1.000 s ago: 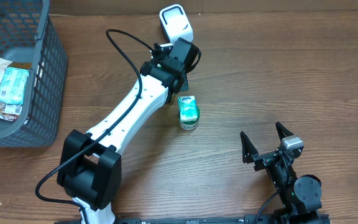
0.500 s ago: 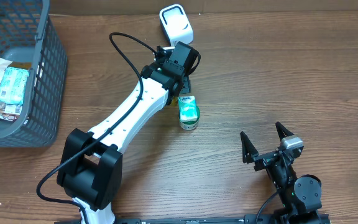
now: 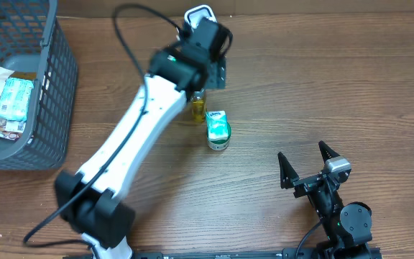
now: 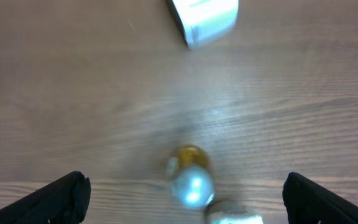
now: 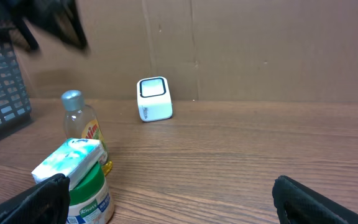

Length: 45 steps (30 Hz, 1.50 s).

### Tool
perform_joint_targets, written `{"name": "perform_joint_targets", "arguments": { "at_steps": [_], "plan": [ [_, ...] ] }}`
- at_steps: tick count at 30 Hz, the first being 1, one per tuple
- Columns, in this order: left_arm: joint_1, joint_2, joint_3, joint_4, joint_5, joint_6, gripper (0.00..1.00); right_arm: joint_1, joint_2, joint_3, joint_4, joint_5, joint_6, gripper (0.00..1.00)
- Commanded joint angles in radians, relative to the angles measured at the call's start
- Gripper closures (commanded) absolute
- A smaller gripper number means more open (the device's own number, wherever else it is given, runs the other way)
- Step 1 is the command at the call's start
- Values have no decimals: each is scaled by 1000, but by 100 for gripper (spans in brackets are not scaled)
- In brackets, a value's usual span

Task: Scan the item barcode
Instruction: 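Place the oil bottle upright beside the jar and release, then reach the left gripper into the basket and grasp the green snack packet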

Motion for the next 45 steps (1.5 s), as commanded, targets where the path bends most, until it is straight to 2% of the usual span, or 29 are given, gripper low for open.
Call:
{"name": "perform_joint_targets", "arguments": {
  "at_steps": [1, 5, 8, 11, 14, 20, 23, 27, 32, 35, 40, 45],
  "plan": [
    [56, -101, 144, -72, -149, 159, 1, 5, -8, -10, 5, -4, -5, 0],
    [124, -153, 188, -90, -268, 304, 0, 5, -8, -10, 5, -4, -5, 0],
    [201, -185, 188, -59, -282, 420, 0, 5, -8, -10, 5, -4, -5, 0],
    [305, -201, 188, -34, -281, 484, 0, 5, -8, -10, 5, -4, -5, 0],
    [434, -203, 188, -4, -257, 511, 0, 5, -8, -10, 5, -4, -5, 0],
    [685, -173, 187, 4, -108, 521, 0, 5, -8, -10, 5, -4, -5, 0],
    [784, -153, 187, 20, -35, 521, 0, 5, -8, -10, 5, -4, -5, 0],
    [909, -99, 184, 33, -8, 544, 0, 5, -8, -10, 5, -4, -5, 0],
    [1006, 0, 177, 14, 3, 570, 0, 5, -8, -10, 5, -4, -5, 0],
    [1044, 62, 164, 14, 66, 615, 0, 5, -8, -10, 5, -4, -5, 0],
    [1075, 173, 154, 7, 197, 738, 0, 5, -8, -10, 5, -4, -5, 0],
    [1085, 254, 125, 12, 202, 754, 0, 5, -8, -10, 5, -4, -5, 0]
  ]
}}
